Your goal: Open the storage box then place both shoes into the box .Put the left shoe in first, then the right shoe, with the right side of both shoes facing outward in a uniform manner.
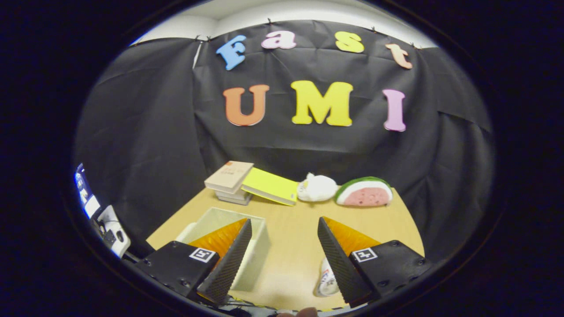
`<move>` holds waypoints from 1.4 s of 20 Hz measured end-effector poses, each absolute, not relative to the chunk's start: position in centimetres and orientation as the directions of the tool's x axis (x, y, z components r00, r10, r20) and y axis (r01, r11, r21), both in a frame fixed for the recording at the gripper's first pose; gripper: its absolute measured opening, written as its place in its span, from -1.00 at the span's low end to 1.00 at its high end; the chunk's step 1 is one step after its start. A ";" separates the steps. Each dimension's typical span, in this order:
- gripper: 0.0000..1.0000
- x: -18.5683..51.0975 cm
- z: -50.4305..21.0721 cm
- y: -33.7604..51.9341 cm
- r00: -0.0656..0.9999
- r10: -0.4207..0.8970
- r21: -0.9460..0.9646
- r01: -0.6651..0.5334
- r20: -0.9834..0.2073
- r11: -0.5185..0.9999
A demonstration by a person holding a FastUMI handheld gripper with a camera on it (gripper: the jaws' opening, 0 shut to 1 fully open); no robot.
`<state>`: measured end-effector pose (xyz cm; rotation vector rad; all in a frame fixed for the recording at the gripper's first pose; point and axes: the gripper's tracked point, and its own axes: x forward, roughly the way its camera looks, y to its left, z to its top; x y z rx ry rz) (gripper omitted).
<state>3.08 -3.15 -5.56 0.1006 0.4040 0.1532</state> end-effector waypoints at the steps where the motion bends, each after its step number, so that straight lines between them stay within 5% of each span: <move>1: 0.94 3.5 -6.9 -4.6 0.902 0.147 0.126 -0.105 -0.405 0.986; 12: 0.95 5.6 -27.0 -11.9 0.664 0.142 0.163 -0.030 -0.734 0.986; 20: 0.90 5.8 -34.1 -12.3 0.449 0.186 0.247 0.079 -0.874 0.966; 22: 0.82 6.2 -34.9 -12.0 0.416 0.211 0.276 0.101 -0.884 0.956; 28: 0.01 7.0 -35.5 -10.5 0.359 0.300 0.346 0.070 -0.884 0.936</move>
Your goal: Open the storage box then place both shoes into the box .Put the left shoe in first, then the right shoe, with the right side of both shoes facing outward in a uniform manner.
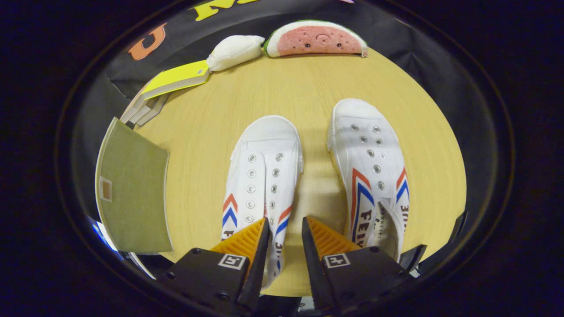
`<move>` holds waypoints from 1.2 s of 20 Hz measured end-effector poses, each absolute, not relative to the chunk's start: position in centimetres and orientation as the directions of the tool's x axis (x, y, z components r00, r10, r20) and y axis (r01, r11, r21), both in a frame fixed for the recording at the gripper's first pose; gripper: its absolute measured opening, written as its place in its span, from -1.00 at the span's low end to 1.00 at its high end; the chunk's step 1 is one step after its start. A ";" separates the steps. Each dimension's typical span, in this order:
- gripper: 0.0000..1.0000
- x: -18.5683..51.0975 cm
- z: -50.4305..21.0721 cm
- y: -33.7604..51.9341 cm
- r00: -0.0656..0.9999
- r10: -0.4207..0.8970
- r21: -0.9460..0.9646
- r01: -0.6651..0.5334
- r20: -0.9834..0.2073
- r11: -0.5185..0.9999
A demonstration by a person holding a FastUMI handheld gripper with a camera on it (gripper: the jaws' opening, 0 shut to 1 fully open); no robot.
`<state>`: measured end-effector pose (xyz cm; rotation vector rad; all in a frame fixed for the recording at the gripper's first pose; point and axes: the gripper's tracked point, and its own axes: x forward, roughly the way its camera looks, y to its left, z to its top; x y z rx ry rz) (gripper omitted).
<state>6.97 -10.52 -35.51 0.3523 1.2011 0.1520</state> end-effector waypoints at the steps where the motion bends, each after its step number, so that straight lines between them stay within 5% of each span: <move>1: -0.28 7.0 -35.5 -10.5 0.355 0.295 0.344 0.081 -0.887 0.935; 3: -0.75 6.9 -35.4 -10.5 0.350 0.291 0.340 0.085 -0.890 0.937; 6: -0.87 6.2 -35.0 -10.1 0.355 0.346 0.407 0.113 -0.869 0.906; 14: -0.89 2.9 -26.1 -6.7 0.423 0.418 0.506 0.115 -0.804 0.855; 24: -0.89 1.5 -8.8 5.9 0.548 0.506 0.551 -0.097 -0.666 0.829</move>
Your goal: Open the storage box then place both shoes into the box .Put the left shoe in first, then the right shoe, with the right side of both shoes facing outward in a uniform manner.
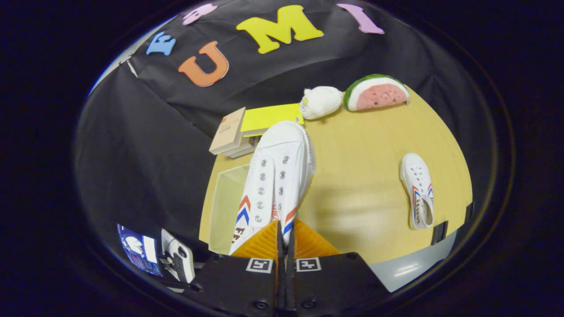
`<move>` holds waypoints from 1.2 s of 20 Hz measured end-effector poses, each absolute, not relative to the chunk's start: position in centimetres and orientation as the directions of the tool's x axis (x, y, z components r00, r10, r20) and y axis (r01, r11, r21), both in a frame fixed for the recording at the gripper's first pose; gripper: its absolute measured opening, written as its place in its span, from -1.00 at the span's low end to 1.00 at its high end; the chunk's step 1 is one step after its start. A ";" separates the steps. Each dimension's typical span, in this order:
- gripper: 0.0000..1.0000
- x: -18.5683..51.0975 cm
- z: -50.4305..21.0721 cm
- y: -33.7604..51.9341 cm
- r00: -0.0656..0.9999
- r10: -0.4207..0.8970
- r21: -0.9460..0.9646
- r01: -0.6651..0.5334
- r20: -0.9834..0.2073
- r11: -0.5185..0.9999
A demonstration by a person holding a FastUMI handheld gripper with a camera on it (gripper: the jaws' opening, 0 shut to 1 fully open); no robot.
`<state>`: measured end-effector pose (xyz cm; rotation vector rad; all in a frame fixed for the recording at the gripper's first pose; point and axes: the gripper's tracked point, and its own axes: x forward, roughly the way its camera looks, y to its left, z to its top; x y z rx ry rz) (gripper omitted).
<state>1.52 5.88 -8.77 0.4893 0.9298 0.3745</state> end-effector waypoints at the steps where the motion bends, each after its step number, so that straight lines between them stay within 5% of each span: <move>1: -0.89 1.5 -8.3 7.5 0.544 0.513 0.549 -0.111 -0.664 0.828; 9: -0.89 2.8 -11.2 19.9 0.421 0.565 0.582 -0.102 -0.709 0.806; 24: -0.89 5.1 -23.1 26.1 0.286 0.476 0.498 0.005 -0.832 0.867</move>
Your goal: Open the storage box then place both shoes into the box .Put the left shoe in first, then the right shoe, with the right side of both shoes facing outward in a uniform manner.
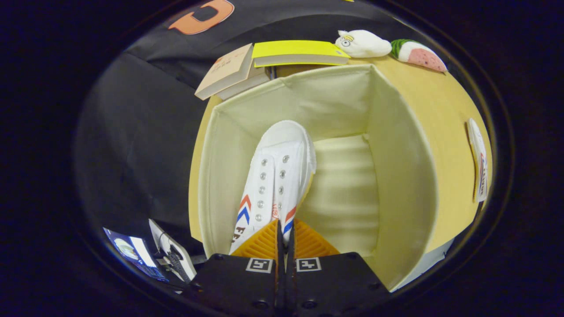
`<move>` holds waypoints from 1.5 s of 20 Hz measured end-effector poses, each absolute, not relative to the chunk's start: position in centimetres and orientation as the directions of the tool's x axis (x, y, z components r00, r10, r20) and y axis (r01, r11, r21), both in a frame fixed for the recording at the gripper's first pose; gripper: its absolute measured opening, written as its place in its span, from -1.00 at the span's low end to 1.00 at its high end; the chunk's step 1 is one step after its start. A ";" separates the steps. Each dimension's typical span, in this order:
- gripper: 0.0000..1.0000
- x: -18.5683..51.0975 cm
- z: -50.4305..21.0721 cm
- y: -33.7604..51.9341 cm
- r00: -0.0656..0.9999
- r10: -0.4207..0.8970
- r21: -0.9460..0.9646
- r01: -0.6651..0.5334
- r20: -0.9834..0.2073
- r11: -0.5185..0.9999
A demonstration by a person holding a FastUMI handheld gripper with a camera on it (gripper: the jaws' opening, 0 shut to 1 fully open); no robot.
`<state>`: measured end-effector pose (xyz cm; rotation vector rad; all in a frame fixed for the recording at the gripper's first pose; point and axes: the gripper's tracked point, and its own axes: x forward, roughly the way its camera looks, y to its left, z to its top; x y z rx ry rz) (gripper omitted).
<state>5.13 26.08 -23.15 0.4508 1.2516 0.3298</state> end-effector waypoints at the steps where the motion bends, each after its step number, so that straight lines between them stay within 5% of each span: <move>1: -0.89 5.4 -23.6 26.2 0.282 0.473 0.496 0.012 -0.835 0.868; 6: -0.65 5.6 -23.9 26.7 0.273 0.488 0.509 0.007 -0.829 0.861; 12: 0.69 5.0 -19.9 25.2 0.375 0.479 0.492 -0.067 -0.794 0.868; 13: 0.79 4.8 -18.8 24.6 0.408 0.468 0.481 -0.078 -0.784 0.873; 23: 0.93 2.0 -8.2 11.5 0.738 0.293 0.311 -0.118 -0.608 0.943; 30: 0.93 0.0 -9.2 -2.0 0.785 0.151 0.266 0.017 -0.600 0.964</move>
